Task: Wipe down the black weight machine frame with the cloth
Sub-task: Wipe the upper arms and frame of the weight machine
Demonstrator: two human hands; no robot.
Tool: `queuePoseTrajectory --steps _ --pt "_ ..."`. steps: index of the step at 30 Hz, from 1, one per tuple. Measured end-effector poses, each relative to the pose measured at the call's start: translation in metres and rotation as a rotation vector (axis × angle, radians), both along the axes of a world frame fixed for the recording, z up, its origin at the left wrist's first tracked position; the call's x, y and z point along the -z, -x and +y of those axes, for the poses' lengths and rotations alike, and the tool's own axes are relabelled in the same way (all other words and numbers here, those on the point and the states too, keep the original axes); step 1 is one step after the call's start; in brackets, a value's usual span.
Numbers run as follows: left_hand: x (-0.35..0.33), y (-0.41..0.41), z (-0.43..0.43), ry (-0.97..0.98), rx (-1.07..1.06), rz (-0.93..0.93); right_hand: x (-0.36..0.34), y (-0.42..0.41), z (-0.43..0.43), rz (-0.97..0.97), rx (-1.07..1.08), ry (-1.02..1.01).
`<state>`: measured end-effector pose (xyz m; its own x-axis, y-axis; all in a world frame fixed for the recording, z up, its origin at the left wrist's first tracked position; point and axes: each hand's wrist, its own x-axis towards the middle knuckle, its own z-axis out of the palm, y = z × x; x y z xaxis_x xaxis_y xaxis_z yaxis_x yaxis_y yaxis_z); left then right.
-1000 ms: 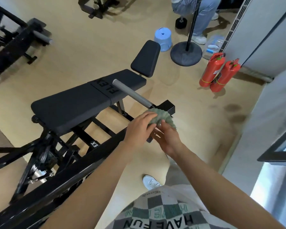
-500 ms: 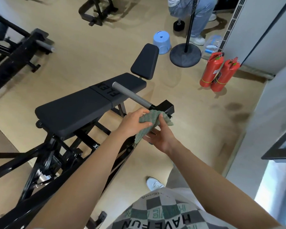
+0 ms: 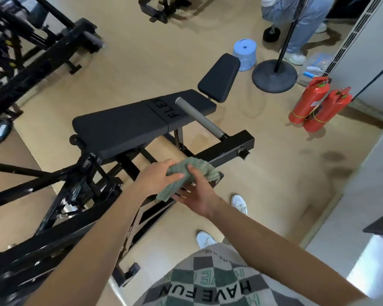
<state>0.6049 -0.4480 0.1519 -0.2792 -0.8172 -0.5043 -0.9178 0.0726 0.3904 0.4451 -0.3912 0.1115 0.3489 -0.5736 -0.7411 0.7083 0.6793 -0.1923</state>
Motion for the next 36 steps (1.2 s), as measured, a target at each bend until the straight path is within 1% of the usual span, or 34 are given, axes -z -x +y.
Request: queuePoseTrajectory --steps 6,10,13,18,21,25,28,32,36 --pt "-0.009 -0.034 0.039 0.133 -0.056 -0.034 0.005 -0.025 0.012 -0.019 -0.113 0.031" --pt "-0.01 -0.029 0.042 0.201 -0.039 -0.048 0.011 -0.017 0.01 -0.042 -0.041 0.014" --pt "-0.006 -0.013 0.026 0.161 0.031 -0.061 0.014 0.0 0.004 -0.032 0.036 0.024" --pt "-0.001 0.033 -0.003 0.074 0.102 0.003 0.018 0.035 -0.011 0.024 0.152 0.037" --pt "0.006 0.056 -0.019 0.066 0.168 -0.03 0.023 0.055 -0.019 0.059 0.209 0.012" --pt "0.014 0.087 -0.037 0.052 0.228 0.013 0.021 0.084 -0.03 0.09 0.311 0.008" --pt "0.018 0.109 -0.046 0.037 0.252 0.043 0.019 0.096 -0.035 0.108 0.332 -0.016" --pt "0.016 0.121 -0.055 -0.031 0.232 0.097 0.016 0.093 -0.034 0.017 0.372 -0.007" --pt "0.015 0.103 -0.055 -0.093 0.204 0.114 0.015 0.085 -0.029 -0.017 0.299 0.018"
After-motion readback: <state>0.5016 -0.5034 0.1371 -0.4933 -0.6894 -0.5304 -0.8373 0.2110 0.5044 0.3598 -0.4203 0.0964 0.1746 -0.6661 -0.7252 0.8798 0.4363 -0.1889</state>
